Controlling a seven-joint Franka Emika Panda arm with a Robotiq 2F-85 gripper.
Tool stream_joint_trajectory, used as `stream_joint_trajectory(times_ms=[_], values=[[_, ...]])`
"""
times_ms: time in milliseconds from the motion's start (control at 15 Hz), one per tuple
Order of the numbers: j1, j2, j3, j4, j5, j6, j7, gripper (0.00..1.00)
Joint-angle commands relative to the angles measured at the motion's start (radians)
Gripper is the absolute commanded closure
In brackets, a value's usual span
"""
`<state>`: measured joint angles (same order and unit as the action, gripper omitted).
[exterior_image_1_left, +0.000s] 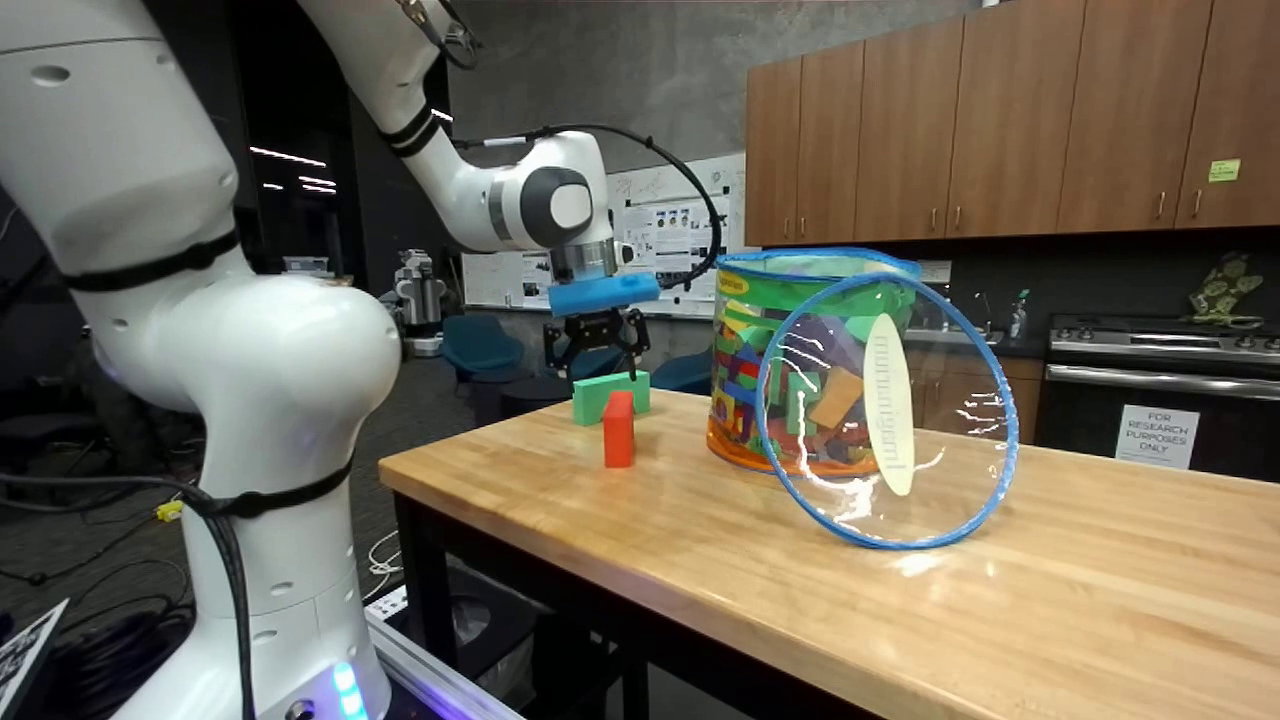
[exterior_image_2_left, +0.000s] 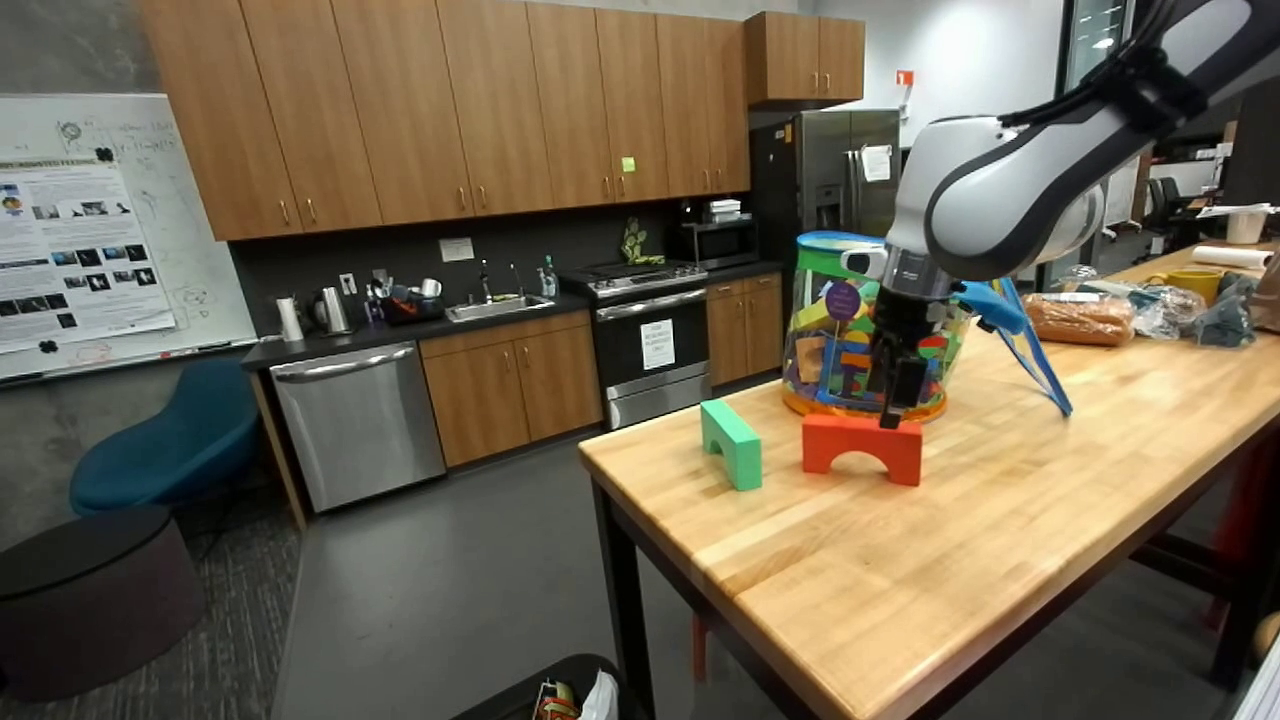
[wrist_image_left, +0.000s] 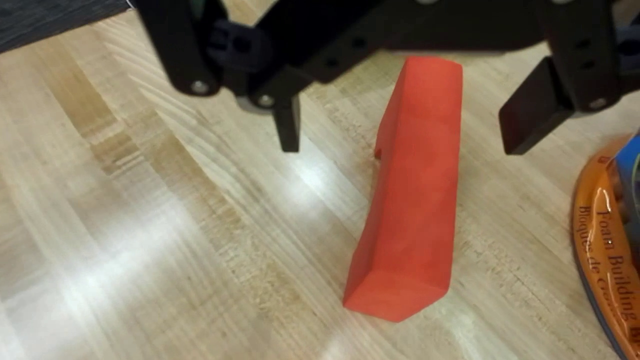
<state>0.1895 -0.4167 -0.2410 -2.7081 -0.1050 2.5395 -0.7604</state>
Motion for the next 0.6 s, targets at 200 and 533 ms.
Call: stream_joint_trajectory(times_ms=[200,533], values=[[-0.052,0.125,0.057,0.026,0.003,0.115,0.005,0.26],[-0.089,0.153,0.105,0.042,-0.019,0.134,0.046,0.63]])
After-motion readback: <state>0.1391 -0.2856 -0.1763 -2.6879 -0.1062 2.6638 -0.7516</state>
